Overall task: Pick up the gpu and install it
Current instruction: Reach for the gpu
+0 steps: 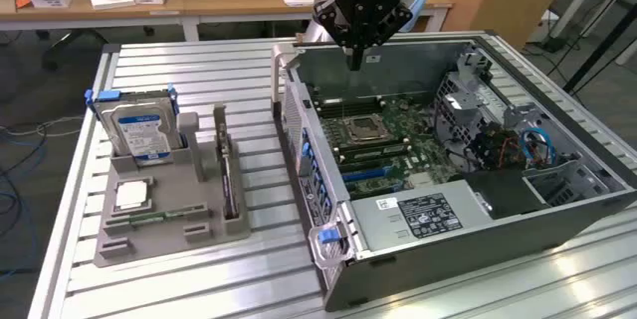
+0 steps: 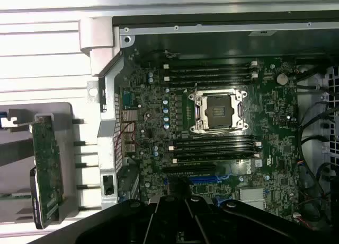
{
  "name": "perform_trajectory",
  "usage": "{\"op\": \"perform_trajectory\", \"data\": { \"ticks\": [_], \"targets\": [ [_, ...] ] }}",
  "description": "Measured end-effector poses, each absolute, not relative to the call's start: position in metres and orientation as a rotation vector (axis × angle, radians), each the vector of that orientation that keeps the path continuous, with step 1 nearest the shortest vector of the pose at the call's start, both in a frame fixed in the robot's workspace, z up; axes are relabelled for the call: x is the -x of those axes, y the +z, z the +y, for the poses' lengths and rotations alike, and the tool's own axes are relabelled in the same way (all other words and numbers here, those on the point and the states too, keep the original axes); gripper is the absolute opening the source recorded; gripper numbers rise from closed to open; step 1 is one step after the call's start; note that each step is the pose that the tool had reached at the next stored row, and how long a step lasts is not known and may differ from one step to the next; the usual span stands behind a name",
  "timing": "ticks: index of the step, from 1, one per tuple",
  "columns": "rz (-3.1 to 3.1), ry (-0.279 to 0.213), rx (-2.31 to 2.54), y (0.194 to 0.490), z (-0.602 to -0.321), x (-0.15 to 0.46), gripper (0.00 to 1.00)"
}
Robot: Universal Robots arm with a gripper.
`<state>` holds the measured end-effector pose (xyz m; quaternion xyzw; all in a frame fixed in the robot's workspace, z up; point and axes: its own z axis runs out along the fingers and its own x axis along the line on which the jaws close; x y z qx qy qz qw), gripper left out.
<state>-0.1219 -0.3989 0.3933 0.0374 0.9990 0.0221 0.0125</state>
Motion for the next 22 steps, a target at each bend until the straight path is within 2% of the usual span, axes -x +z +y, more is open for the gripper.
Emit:
{"op": "perform_trajectory", "data": {
  "ticks": [22],
  "targets": [
    [3.114, 0.069, -0.117, 0.3908, -0.3988, 0.1303, 0.11]
  ]
}}
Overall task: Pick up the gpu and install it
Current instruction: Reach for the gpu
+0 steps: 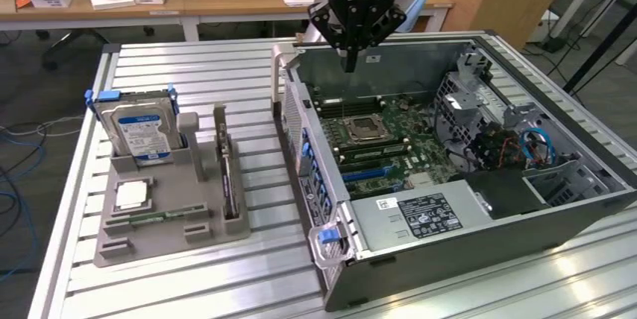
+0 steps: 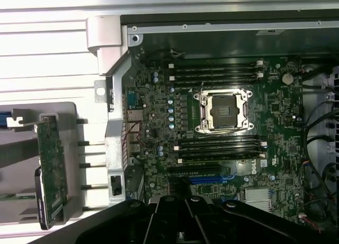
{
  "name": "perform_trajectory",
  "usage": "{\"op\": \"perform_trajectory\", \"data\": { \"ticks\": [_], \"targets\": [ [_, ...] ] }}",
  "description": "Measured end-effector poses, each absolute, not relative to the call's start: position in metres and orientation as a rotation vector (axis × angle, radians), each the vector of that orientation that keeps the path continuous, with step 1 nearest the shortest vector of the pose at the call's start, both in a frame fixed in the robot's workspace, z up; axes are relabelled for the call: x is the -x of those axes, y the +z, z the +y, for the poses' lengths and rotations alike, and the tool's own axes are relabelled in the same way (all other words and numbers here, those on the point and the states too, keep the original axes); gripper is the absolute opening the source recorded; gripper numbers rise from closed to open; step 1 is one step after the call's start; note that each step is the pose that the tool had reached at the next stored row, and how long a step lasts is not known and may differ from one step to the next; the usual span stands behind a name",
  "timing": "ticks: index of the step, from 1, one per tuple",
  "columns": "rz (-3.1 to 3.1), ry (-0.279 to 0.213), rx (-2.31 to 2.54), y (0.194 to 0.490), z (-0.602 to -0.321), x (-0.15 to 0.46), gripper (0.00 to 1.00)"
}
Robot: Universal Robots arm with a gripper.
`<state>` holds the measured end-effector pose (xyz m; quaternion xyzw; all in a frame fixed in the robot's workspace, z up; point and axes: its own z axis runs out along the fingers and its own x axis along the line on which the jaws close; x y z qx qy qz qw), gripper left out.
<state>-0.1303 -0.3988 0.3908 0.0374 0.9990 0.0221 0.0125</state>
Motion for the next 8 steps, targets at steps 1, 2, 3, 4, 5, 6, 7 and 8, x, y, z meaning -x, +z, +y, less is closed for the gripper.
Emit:
{"op": "perform_trajectory", "data": {
  "ticks": [1, 2, 3, 4, 5, 6, 7, 8],
  "targets": [
    [3.114, 0.069, -0.117, 0.3906, -0.3988, 0.1307, 0.11],
    [3.114, 0.069, -0.117, 0.3905, -0.3988, 0.1311, 0.11],
    [3.114, 0.069, -0.117, 0.3904, -0.3988, 0.1315, 0.11],
    [3.114, 0.069, -0.117, 0.3903, -0.3988, 0.1319, 0.11],
    [3.114, 0.069, -0.117, 0.3901, -0.3988, 0.1323, 0.11],
    [3.114, 0.069, -0.117, 0.3900, -0.3988, 0.1328, 0.11],
    [3.114, 0.069, -0.117, 0.3898, -0.3988, 0.1334, 0.11],
    [3.114, 0.069, -0.117, 0.3896, -0.3988, 0.1343, 0.11]
  ]
}}
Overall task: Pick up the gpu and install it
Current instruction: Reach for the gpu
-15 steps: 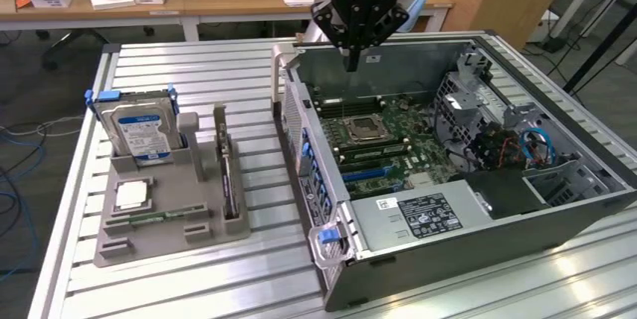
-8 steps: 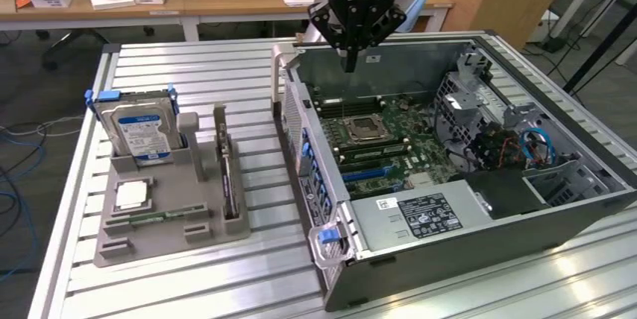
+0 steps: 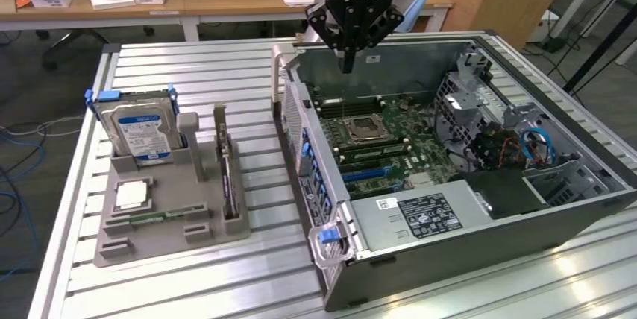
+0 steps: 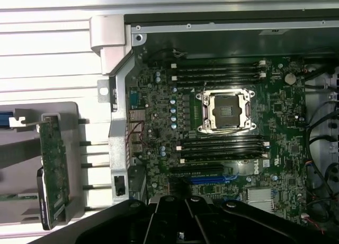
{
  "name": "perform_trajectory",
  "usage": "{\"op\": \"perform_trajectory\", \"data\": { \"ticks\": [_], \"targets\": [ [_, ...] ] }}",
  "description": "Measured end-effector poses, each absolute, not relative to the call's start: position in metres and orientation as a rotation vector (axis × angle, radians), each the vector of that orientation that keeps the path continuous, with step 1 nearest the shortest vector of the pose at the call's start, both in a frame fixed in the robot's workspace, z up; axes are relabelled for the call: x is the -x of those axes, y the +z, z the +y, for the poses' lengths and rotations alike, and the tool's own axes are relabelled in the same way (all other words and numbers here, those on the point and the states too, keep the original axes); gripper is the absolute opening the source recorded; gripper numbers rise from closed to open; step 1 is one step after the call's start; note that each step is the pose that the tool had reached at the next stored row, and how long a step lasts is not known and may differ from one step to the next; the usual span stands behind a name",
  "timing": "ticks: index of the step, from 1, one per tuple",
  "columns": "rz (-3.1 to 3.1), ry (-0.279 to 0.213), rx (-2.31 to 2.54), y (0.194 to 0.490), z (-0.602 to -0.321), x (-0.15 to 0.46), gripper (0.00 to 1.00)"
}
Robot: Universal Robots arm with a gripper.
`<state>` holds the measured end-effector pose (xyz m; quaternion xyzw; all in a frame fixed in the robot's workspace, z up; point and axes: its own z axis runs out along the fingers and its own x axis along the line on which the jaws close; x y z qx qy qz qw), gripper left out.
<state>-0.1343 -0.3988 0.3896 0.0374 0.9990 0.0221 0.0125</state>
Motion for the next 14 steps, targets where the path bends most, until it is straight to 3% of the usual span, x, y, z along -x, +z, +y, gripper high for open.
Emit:
{"op": "perform_trajectory", "data": {
  "ticks": [14],
  "targets": [
    [3.114, 0.069, -0.117, 0.388, -0.399, 0.149, 0.11]
  ]
}}
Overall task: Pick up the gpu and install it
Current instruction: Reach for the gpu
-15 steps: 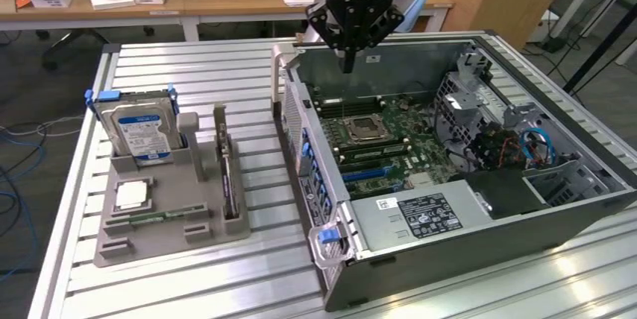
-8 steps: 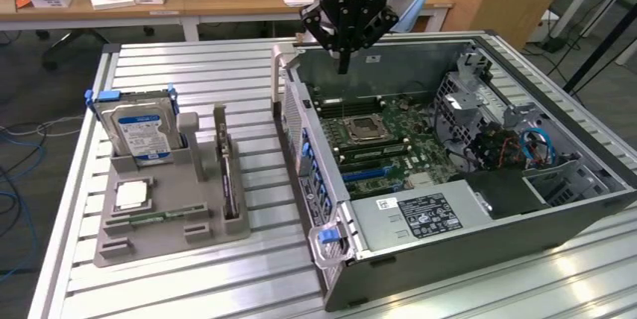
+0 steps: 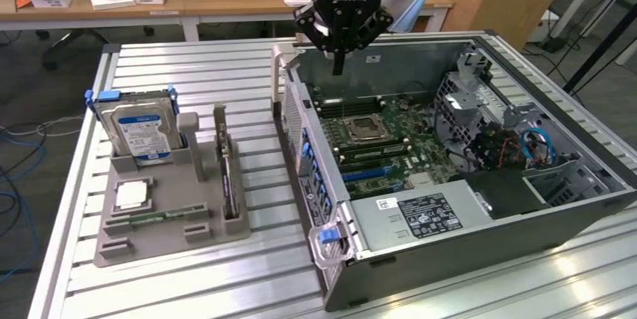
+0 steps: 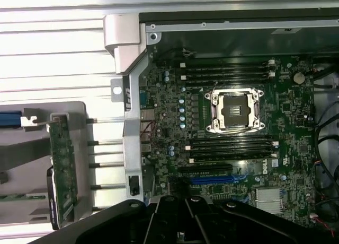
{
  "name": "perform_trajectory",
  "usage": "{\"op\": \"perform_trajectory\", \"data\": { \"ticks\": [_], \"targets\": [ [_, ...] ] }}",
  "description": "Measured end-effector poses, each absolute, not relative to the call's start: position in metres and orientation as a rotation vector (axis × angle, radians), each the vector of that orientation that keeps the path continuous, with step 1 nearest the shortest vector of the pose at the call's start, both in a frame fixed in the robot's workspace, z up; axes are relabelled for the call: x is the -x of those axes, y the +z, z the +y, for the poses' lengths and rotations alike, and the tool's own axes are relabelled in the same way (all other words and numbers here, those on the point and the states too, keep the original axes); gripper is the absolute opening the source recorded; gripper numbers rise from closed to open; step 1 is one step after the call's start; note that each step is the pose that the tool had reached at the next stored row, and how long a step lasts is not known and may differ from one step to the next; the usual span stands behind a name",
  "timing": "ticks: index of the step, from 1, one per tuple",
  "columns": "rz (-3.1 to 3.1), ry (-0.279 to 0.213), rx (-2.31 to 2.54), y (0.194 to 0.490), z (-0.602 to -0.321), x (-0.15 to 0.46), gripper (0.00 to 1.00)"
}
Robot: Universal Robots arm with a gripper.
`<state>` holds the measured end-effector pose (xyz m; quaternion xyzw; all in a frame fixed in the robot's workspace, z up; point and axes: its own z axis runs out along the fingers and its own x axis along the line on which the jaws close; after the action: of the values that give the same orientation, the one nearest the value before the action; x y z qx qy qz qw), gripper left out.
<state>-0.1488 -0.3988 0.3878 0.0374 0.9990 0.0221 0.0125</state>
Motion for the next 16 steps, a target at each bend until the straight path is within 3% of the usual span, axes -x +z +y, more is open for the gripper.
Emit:
{"op": "perform_trajectory", "data": {
  "ticks": [16],
  "targets": [
    [3.114, 0.069, -0.117, 0.386, -0.399, 0.160, 0.11]
  ]
}}
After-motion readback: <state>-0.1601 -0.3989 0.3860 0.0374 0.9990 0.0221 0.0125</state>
